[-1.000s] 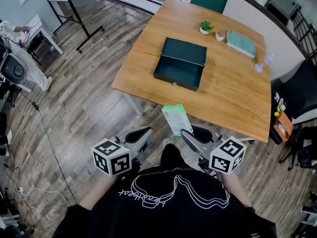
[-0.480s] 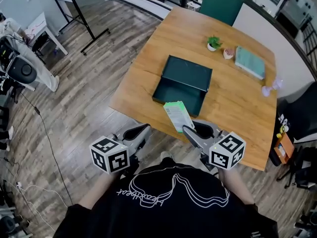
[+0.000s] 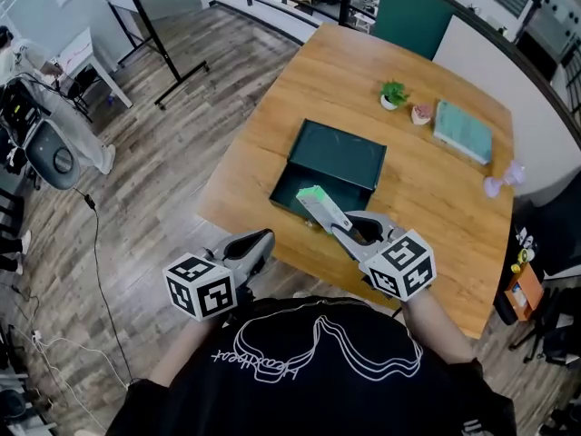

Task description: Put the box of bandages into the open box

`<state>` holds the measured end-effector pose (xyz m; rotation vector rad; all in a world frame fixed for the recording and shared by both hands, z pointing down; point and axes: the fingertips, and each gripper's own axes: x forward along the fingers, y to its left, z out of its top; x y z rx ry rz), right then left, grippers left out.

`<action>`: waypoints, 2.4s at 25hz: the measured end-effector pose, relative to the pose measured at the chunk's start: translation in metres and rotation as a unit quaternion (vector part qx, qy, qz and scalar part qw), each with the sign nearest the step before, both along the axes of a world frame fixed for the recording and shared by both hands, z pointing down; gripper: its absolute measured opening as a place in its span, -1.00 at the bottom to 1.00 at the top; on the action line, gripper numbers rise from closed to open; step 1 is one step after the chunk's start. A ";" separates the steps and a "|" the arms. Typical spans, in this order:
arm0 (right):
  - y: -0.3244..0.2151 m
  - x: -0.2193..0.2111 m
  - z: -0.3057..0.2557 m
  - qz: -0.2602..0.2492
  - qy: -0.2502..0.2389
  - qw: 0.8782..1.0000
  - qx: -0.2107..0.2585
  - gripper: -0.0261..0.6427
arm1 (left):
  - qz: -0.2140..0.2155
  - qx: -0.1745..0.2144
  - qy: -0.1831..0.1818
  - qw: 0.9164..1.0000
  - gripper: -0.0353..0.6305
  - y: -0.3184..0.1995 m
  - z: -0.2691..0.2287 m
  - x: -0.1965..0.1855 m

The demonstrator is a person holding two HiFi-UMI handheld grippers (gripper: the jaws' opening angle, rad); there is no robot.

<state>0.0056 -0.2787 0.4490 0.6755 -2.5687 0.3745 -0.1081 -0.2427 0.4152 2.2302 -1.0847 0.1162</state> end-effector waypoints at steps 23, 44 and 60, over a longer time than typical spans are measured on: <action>-0.064 -0.019 0.099 -0.026 0.188 0.982 -0.016 -0.57 | 0.004 -0.031 0.003 1.000 -0.89 -0.045 0.024 -0.024; -0.073 -0.020 0.135 -0.026 0.241 0.969 -0.058 -0.56 | 0.005 -0.039 0.013 0.999 -0.89 -0.069 0.034 -0.037; -0.068 -0.010 0.074 0.060 0.075 0.994 -0.053 -0.40 | 0.007 -0.035 0.014 0.999 -0.89 -0.056 0.033 -0.021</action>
